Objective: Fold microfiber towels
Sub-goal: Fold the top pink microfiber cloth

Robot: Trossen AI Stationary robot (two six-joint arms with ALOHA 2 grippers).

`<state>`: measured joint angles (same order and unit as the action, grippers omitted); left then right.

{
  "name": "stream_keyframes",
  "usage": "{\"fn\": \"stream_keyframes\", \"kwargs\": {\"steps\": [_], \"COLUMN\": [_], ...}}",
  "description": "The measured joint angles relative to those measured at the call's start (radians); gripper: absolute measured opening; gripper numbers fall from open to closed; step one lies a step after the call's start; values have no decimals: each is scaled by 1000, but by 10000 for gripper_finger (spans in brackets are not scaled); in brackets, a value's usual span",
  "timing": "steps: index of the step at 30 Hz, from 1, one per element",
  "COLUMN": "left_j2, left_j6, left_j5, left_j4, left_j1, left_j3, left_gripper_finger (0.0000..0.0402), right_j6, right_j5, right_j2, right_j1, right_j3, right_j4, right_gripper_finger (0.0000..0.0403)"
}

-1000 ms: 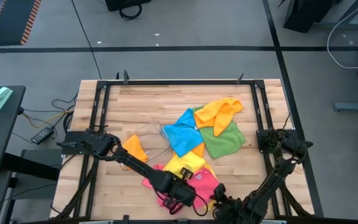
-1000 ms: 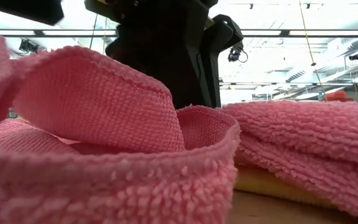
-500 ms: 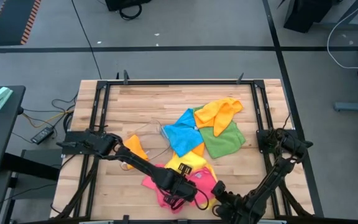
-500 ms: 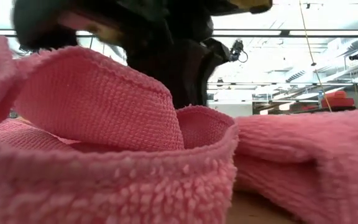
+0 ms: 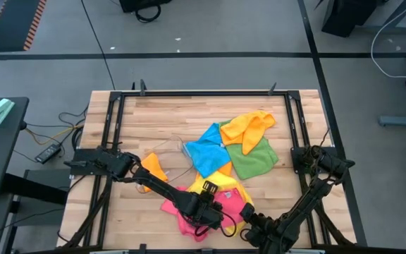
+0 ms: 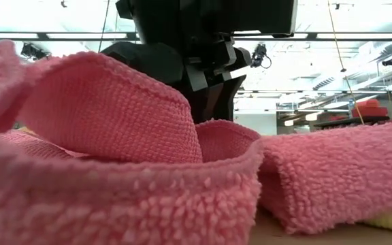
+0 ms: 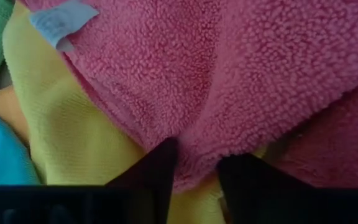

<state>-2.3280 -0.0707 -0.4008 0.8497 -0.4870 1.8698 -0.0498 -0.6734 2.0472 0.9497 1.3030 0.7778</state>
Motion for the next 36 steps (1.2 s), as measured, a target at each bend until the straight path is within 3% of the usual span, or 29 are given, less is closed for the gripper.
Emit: {"fn": "stream_keyframes", "kwargs": {"steps": [8, 12, 16, 22, 27, 36], "left_j2": [22, 47, 80, 85, 85, 40], "left_j6": [-1, 8, 40, 152, 281, 540], "left_j5": [-2, 1, 5, 51, 51, 41], "left_j4": [43, 81, 41, -193, -348, -404], "left_j1": [-20, -47, -74, -109, -123, -126], "left_j3": [0, 0, 1, 2, 2, 2], "left_gripper_finger": [208, 219, 213, 197, 206, 244], "right_j6": [-32, -66, -116, -269, -373, -450], "right_j5": [2, 13, 100, 248, 335, 415], "right_j2": [0, 0, -26, -137, -230, -219], "right_j1": [-15, -12, -16, -64, -101, -132], "right_j3": [-26, -25, -22, -21, -20, -20], "right_j4": [-60, -58, -53, -53, -53, -58], "right_gripper_finger": [103, 45, 14, 8, 7, 6]}}
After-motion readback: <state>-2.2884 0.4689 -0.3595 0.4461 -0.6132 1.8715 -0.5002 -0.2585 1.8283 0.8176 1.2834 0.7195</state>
